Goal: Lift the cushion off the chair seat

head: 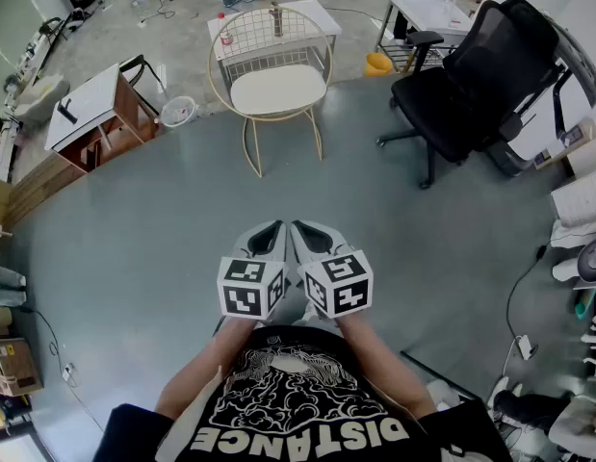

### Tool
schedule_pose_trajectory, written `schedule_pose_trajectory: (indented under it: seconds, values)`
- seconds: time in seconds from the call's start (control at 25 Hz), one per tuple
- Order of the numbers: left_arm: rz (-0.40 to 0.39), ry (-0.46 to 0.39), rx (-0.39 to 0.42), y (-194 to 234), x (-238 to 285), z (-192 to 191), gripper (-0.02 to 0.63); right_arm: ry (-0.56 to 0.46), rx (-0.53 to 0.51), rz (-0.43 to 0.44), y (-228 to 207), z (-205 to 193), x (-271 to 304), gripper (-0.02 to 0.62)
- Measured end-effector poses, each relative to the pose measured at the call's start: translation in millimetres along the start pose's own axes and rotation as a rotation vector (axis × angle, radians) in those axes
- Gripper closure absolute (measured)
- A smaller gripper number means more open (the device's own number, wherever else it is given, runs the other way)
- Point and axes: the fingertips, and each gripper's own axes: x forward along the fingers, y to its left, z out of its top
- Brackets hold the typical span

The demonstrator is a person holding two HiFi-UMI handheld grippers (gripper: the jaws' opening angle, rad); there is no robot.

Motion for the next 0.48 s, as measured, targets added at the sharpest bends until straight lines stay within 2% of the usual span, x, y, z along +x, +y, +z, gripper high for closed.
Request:
schedule_pose_trajectory:
  seconds: [0.48]
  values:
    - [0.045,0.02,-0.009,-15.5,34.3,3.6,0.614,0.016,0.015,0.071,-35.9,-0.6,0.3,0.595]
